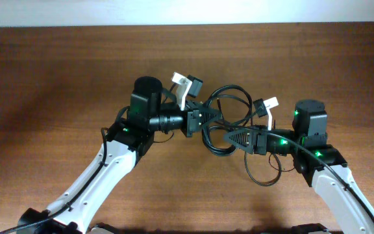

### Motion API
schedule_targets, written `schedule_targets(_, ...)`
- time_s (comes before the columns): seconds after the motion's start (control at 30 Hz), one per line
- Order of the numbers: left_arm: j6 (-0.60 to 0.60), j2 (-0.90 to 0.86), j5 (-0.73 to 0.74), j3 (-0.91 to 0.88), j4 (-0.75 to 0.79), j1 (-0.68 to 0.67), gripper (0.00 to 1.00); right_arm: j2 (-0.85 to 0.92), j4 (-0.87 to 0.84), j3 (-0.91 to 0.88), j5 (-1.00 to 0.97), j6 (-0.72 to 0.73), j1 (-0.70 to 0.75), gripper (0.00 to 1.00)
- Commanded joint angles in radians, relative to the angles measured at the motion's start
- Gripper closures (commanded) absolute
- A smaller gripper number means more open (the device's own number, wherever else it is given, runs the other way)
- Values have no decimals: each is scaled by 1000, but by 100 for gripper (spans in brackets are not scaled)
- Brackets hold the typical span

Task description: Untangle cables

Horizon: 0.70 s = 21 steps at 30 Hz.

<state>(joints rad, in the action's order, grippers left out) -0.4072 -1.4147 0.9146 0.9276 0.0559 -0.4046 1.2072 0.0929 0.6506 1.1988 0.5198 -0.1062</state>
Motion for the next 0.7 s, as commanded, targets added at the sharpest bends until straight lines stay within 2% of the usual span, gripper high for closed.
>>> schedule_targets(0.0, 8, 2, -7, 14, 55, -1, 100, 4, -3, 13, 21, -14, 1, 59)
schedule_targets(0.13, 8, 2, -11, 14, 99, -1, 100, 4, -3, 13, 21, -14, 1, 71)
schedule_targets(0.2, 8, 2, -22, 14, 100, -1, 100, 4, -3, 13, 21, -14, 1, 81)
schedule_targets(0.37, 9, 2, -22, 14, 100, -1, 100, 4, -3, 13, 21, -14, 1, 95)
schedule_targets(0.5, 8, 2, -22, 14, 100, 0, 100, 4, -4, 13, 20, -18, 1, 96)
schedule_targets(0.53, 8, 2, -21, 14, 100, 0, 89, 4, -3, 13, 20, -18, 1, 96)
schedule_targets(0.57, 8, 2, -21, 14, 95, 0, 71, 4, -3, 13, 19, -42, 1, 96)
schedule_targets(0.6, 9, 2, -21, 14, 86, 0, 65, 4, -3, 13, 19, -66, 1, 96)
schedule_targets(0.63, 9, 2, -21, 14, 77, 0, 38, 4, -2, 13, 8, -71, 1, 96)
schedule_targets(0.67, 9, 2, -21, 14, 69, 0, 24, 5, 5, 13, -10, -70, 1, 96)
